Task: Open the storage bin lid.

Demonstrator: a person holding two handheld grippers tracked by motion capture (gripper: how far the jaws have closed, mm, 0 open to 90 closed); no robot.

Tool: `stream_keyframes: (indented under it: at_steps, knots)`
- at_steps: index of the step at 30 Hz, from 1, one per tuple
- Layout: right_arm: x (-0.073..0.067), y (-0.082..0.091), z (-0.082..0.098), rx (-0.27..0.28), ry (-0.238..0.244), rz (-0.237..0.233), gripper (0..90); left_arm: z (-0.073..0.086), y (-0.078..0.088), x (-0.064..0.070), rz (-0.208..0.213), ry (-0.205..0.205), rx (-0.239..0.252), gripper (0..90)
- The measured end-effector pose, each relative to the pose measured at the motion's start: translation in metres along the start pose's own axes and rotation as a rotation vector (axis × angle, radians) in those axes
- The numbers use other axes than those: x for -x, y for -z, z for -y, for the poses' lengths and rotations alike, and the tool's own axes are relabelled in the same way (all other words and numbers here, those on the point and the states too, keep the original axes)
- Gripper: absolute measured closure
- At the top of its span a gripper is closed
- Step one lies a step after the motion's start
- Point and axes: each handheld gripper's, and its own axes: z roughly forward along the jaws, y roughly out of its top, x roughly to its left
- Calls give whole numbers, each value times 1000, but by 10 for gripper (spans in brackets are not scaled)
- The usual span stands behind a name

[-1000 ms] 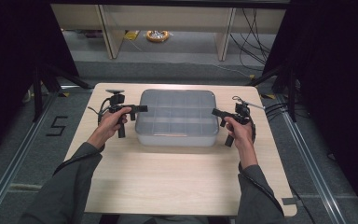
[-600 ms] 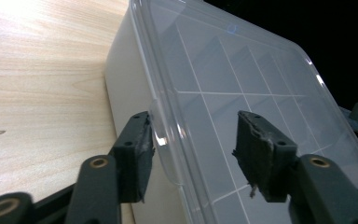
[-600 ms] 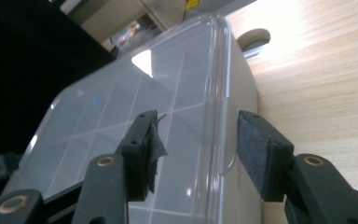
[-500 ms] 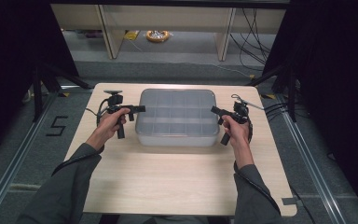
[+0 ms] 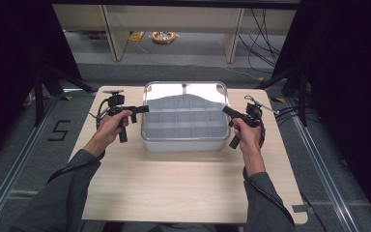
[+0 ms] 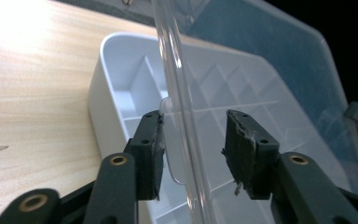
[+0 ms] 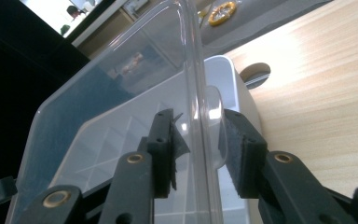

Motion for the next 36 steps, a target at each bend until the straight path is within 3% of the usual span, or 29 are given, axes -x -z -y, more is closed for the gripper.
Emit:
stream_keyframes:
  at_steps: [1,3,5,8,11,12,13,14,16,18,21,22,26,29,30,31,32,33,36]
  knots:
    - [-3,3,0,-10,-31,-1,662,0,0,0,0,0,0,579]
    - [-4,5,0,-10,-23,-4,659,0,5,5,2,-7,16,589]
    - [-3,11,-3,7,38,4,652,3,14,14,17,-24,24,589]
    - [-8,21,-3,-5,-11,-14,651,7,24,22,28,-44,31,590]
    - [-10,27,-3,-3,-26,-29,649,11,31,28,37,-54,40,590]
    - [-7,29,-3,17,34,-22,647,15,36,31,41,-62,38,590]
    - [-13,35,-1,-2,-42,-32,647,18,38,33,45,-57,44,591]
    - [-10,40,2,9,10,-38,646,21,42,35,50,-62,42,591]
    - [-11,46,5,6,8,-44,646,30,50,38,67,-65,44,591]
    - [-9,52,9,7,39,-47,646,37,57,38,92,-66,40,590]
    - [-10,62,19,7,28,-69,647,47,65,37,108,-69,44,595]
    - [-8,64,23,13,59,-65,647,51,66,38,105,-73,46,595]
    - [-7,75,36,12,40,-67,647,64,74,38,130,-74,38,595]
    - [-5,79,41,19,40,-79,646,70,75,38,137,-81,30,582]
    - [-2,81,46,19,68,-65,646,73,74,36,142,-85,12,584]
    - [-4,83,48,18,35,-61,645,73,74,36,142,-85,12,585]
    - [-3,84,49,20,53,-67,644,75,73,38,136,-83,23,585]
    - [-2,84,50,14,58,-61,644,75,74,38,123,-107,6,584]
    - [-2,86,51,18,88,-51,639,77,72,38,133,-94,18,582]
